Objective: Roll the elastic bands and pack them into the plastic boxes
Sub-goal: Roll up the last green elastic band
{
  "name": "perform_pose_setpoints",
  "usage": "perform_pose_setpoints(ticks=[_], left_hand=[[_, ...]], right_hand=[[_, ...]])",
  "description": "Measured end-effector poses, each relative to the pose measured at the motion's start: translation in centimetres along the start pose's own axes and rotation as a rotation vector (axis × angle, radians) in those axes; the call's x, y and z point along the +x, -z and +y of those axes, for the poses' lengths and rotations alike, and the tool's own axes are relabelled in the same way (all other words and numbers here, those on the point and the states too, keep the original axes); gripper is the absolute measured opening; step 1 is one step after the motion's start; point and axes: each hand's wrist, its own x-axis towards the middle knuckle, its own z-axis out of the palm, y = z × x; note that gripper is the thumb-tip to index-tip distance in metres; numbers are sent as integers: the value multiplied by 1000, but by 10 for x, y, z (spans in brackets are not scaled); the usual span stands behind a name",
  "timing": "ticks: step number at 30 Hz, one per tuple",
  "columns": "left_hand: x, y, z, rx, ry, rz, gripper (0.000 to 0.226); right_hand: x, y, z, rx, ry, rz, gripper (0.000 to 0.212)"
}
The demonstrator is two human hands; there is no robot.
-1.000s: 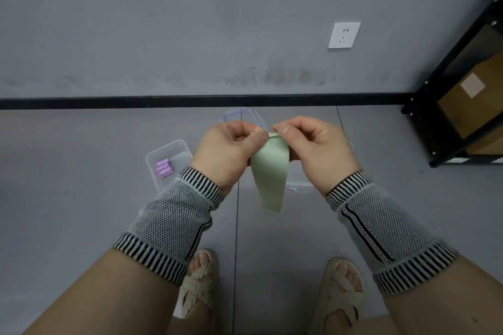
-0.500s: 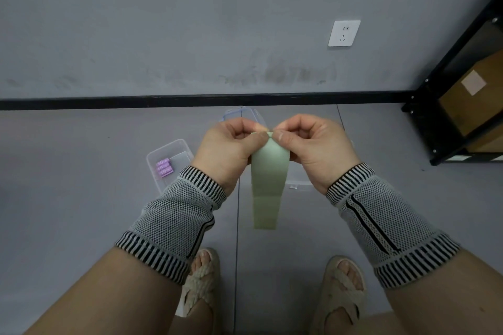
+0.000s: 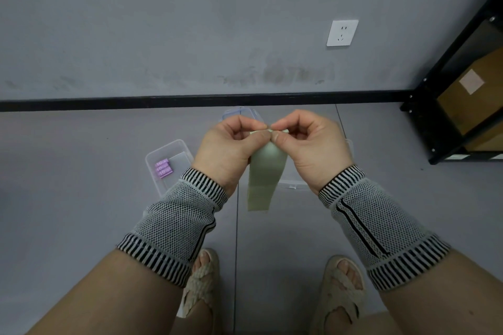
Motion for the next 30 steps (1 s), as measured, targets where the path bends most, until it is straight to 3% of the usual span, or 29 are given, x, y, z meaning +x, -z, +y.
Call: perform_pose_setpoints(ticks=[7, 12, 20, 30], left_hand=[[0, -1, 2, 26, -41, 46, 12], [0, -2, 1, 71, -77, 72, 11], [-1, 0, 4, 17, 67, 5, 12], [0, 2, 6, 63, -54, 67, 21]], right_hand=[[-1, 0, 3, 85, -41, -84, 19], [-4, 0, 1, -78, -7, -35, 9], [-3, 4, -1, -36, 23, 30, 18], [-1, 3, 3, 106, 18, -54, 23]])
